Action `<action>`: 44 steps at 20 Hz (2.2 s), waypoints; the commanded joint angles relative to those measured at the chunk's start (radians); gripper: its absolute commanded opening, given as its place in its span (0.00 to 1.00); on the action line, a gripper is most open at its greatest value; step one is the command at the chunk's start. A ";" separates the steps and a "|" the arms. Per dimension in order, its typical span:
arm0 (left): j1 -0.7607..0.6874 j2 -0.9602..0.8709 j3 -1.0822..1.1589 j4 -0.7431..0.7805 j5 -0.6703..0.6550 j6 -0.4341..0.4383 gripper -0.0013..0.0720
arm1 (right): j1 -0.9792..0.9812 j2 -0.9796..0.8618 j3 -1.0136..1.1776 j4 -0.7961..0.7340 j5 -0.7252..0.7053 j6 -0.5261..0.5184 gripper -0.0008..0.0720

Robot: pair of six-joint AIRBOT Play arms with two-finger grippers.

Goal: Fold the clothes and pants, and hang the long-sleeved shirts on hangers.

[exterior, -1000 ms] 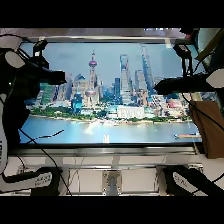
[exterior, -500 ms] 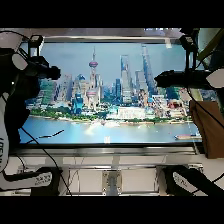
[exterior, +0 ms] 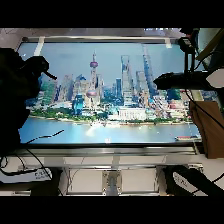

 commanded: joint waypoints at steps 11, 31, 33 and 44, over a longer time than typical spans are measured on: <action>0.143 -0.228 0.001 -0.507 0.263 0.216 0.70 | 0.001 0.000 0.000 0.021 0.005 0.020 0.68; -0.481 0.381 0.000 -0.994 -0.126 0.517 0.05 | 0.000 0.002 0.591 -0.612 0.558 0.008 0.67; -0.698 0.345 -0.026 -0.948 -0.126 0.498 0.05 | 0.000 0.001 0.593 -0.618 0.558 0.008 0.66; -1.345 -0.209 -0.104 -1.018 0.282 0.368 0.31 | -0.222 0.000 0.418 -0.607 0.535 -0.004 0.66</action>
